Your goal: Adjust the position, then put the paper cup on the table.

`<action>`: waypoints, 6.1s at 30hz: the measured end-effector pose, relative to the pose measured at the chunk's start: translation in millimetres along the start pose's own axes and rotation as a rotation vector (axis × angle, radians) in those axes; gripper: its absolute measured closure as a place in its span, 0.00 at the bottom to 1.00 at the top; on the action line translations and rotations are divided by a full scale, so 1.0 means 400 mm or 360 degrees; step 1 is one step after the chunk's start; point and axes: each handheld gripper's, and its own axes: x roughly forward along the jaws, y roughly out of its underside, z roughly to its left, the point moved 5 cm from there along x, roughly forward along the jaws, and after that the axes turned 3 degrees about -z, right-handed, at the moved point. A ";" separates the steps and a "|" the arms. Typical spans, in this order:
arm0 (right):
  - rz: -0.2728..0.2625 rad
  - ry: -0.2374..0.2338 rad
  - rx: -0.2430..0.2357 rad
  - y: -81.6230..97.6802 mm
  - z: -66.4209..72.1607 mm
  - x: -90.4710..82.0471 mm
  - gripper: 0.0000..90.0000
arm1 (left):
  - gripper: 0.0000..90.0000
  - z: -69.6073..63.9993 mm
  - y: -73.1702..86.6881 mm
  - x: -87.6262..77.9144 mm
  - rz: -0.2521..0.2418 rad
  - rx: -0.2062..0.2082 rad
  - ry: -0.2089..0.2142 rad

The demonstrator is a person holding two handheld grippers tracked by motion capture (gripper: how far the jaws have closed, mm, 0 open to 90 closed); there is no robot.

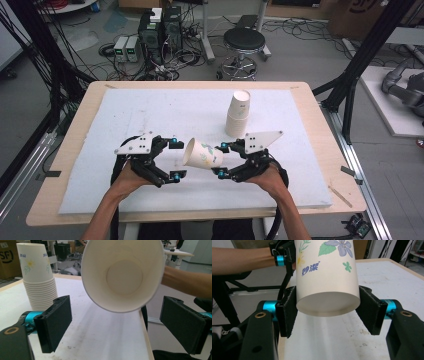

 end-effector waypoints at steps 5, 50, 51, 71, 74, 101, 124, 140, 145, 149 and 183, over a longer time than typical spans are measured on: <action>-0.0043 -0.0029 -0.0006 0.007 0.002 0.007 0.41 | 0.12 -0.005 -0.002 0.016 -0.0061 -0.0012 0.0039; -0.0002 0.0058 0.0027 0.014 0.010 0.032 0.17 | 0.39 -0.005 -0.030 0.056 -0.0108 0.0042 0.0167; 0.0009 0.0080 0.0034 0.018 0.010 0.030 0.17 | 0.39 0.002 -0.033 0.049 -0.0056 0.0032 0.0131; 0.0183 0.0787 0.0238 0.186 -0.062 -0.083 0.18 | 0.38 0.109 -0.034 0.007 0.0723 0.0030 -0.0182; 0.0183 0.0853 0.0266 0.211 -0.067 -0.094 0.18 | 0.38 0.124 -0.042 0.004 0.0807 0.0036 -0.0206; 0.0158 0.1078 0.0318 0.278 -0.082 -0.130 0.18 | 0.38 0.160 -0.053 0.015 0.1096 0.0083 -0.0259; 0.0165 0.1047 0.0330 0.279 -0.082 -0.129 0.18 | 0.39 0.186 0.018 0.081 0.1193 0.0038 -0.0314; 0.0165 0.1044 0.0328 0.280 -0.085 -0.130 0.18 | 0.39 0.196 0.086 0.138 0.1365 0.0022 -0.0287; 0.0165 0.1042 0.0329 0.280 -0.085 -0.130 0.18 | 0.38 0.199 0.093 0.140 0.1331 -0.0008 -0.0290; 0.0165 0.1040 0.0332 0.280 -0.085 -0.130 0.18 | 0.33 0.200 0.097 0.142 0.1331 -0.0012 -0.0283; 0.0145 0.1035 0.0339 0.279 -0.083 -0.132 0.18 | 0.19 0.126 0.135 -0.091 0.0888 -0.0103 -0.0543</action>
